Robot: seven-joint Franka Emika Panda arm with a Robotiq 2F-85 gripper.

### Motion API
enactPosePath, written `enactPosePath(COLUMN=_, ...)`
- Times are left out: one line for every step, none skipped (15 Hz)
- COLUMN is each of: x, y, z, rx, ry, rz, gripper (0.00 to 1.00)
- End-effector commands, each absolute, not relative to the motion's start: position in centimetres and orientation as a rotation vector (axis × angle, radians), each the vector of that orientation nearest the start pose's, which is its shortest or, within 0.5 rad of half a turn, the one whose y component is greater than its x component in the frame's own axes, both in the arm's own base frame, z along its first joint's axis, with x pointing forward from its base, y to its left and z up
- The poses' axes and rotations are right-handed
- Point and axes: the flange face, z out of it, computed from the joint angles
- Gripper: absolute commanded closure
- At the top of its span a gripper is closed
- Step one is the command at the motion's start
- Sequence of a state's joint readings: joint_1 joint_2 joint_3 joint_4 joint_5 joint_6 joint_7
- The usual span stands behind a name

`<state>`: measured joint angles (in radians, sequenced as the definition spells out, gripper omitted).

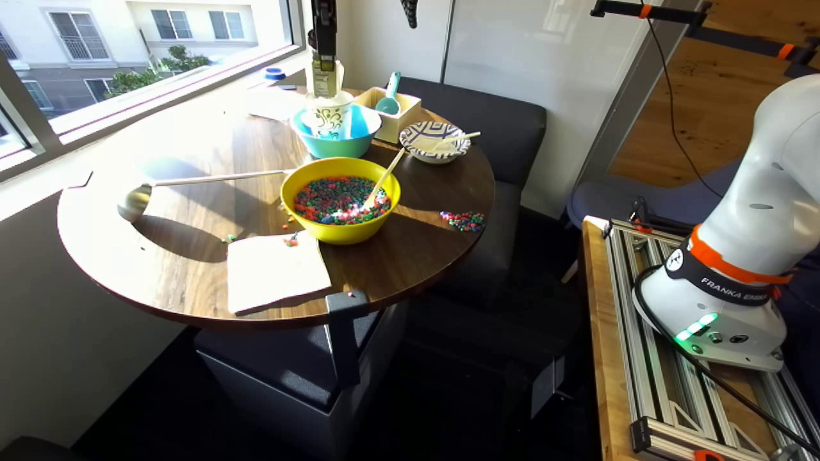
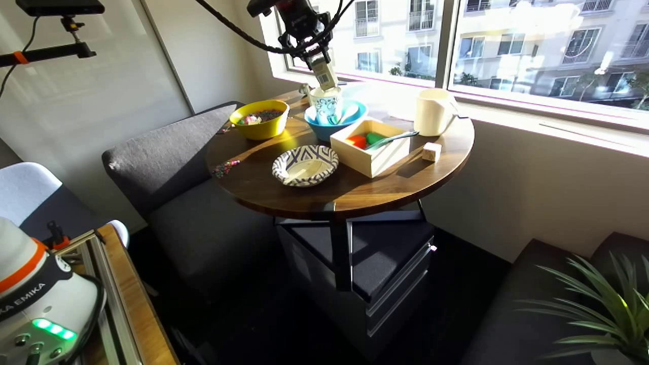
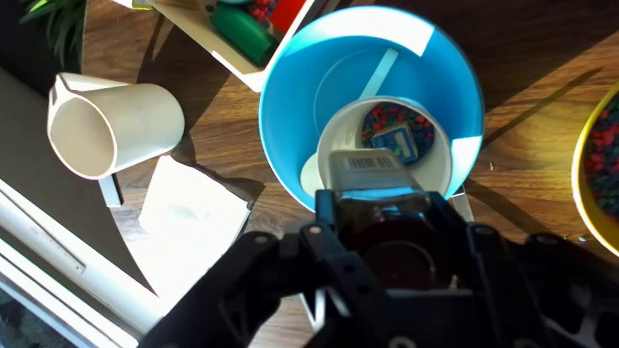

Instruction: Pick up the silver serving spoon and put it on the table, pick up the clear spice bottle and put it in the paper cup

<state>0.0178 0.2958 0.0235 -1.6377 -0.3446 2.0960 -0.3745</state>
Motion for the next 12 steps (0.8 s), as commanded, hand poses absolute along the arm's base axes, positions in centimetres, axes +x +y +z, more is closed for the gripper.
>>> enactPosePath(x=68.3, y=1.3, z=46.0, rx=-3.209, ry=-0.933, rz=-0.107, gripper=0.76)
enactPosePath(x=68.6, y=1.1, z=45.6, rx=-3.185, ry=-0.914, rz=-0.089, gripper=0.76)
enactPosePath(x=68.9, y=0.9, z=45.1, rx=-3.180, ry=-0.890, rz=-0.077, gripper=0.76)
enactPosePath(x=69.2, y=0.5, z=44.5, rx=-3.204, ry=-0.855, rz=-0.090, gripper=0.76)
enactPosePath(x=69.5, y=-0.1, z=44.1, rx=-3.217, ry=-0.828, rz=-0.092, gripper=0.76)
enactPosePath(x=69.7, y=-0.7, z=43.5, rx=-3.225, ry=-0.807, rz=-0.072, gripper=0.76)
enactPosePath(x=69.8, y=-1.5, z=43.1, rx=-3.241, ry=-0.781, rz=-0.056, gripper=0.76)
enactPosePath(x=69.9, y=-2.1, z=42.6, rx=-3.247, ry=-0.761, rz=-0.037, gripper=0.76)
enactPosePath(x=69.9, y=-2.7, z=42.2, rx=-3.251, ry=-0.744, rz=-0.019, gripper=0.76)
enactPosePath(x=69.8, y=-3.1, z=41.6, rx=-3.246, ry=-0.718, rz=-0.003, gripper=0.37)
enactPosePath(x=69.9, y=-3.4, z=41.3, rx=-3.243, ry=-0.695, rz=-0.002, gripper=0.26)
enactPosePath(x=69.7, y=-3.5, z=41.6, rx=-3.230, ry=-0.670, rz=-0.023, gripper=0.19)
